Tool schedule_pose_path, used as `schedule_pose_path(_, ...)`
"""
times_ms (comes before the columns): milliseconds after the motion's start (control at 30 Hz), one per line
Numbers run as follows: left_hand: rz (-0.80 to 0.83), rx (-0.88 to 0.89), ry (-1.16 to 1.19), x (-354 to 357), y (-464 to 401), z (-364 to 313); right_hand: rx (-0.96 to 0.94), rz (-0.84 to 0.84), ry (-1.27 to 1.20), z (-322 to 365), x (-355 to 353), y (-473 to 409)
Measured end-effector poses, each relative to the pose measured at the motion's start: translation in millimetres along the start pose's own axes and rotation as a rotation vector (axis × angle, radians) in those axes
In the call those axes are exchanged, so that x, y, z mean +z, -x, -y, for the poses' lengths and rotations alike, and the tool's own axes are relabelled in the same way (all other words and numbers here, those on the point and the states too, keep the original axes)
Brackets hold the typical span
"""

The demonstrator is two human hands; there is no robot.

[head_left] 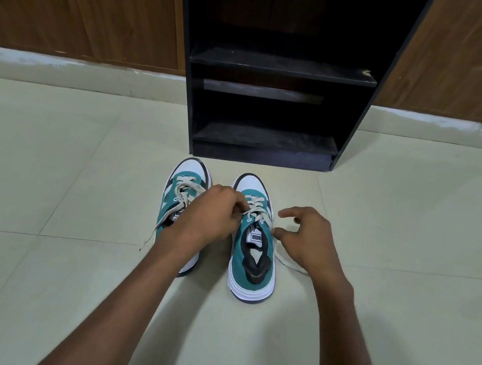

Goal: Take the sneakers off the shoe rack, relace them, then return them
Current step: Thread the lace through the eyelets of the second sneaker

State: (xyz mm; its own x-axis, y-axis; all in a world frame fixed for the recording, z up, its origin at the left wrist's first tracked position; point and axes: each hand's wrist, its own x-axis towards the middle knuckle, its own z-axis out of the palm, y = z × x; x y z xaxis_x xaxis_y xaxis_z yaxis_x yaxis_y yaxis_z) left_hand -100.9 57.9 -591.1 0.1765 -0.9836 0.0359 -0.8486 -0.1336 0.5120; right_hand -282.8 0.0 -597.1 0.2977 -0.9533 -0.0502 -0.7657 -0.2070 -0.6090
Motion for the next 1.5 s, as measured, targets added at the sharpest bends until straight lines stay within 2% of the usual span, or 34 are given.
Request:
schedule_pose_path(67,-0.016,-0.071,0.053,2.8,2.1,-1.3,-0.026,0.045,-0.012,1.7,3.1,-0.7)
schedule_pose_path(167,-0.019,-0.137,0.101,1.5,5.2,-0.8,-0.026,0.013,0.031,0.3,3.5,2.6)
schedule_pose_path(300,-0.054,-0.216,0.112,-3.9,8.4,9.0,0.112,-0.074,0.116,-5.6,0.2,3.3)
schedule_pose_path(400,-0.023,-0.264,0.152,-4.0,7.2,13.3,0.155,-0.067,0.029,-7.1,3.9,3.7)
schedule_pose_path(467,-0.021,-0.317,0.284,-5.0,5.6,10.0,0.229,-0.056,-0.276,-2.3,4.3,2.4)
schedule_pose_path(533,-0.039,-0.384,0.516,-6.6,4.3,6.6,0.333,-0.033,-0.772,5.0,4.6,1.1)
schedule_pose_path(600,-0.062,-0.447,0.776,-5.8,3.5,0.5,0.319,0.01,-1.136,12.0,2.0,2.7)
schedule_pose_path(733,-0.166,-0.455,1.365,0.3,4.0,-19.4,0.222,0.063,-1.536,24.0,6.3,3.5)
schedule_pose_path(800,-0.161,-0.447,1.541,4.9,8.9,-29.5,0.197,0.059,-1.627,27.5,12.9,1.7)
schedule_pose_path(1000,-0.284,-0.331,1.954,24.9,18.9,-36.3,0.166,-0.031,-1.671,29.7,27.8,-3.6)
schedule_pose_path(1133,-0.371,-0.345,2.078,38.5,14.7,-24.1,0.164,-0.025,-1.583,26.0,34.7,-4.2)
schedule_pose_path(1200,-0.392,-0.331,2.071,40.5,13.5,-23.2,0.157,-0.012,-1.558,25.4,36.6,-4.7)
schedule_pose_path(1367,-0.325,-0.242,2.054,38.1,13.8,-23.0,0.124,-0.013,-1.444,27.0,36.8,-5.2)
schedule_pose_path(1500,-0.377,-0.24,1.908,40.3,15.7,-26.2,0.093,0.013,-1.373,25.9,36.5,-7.3)
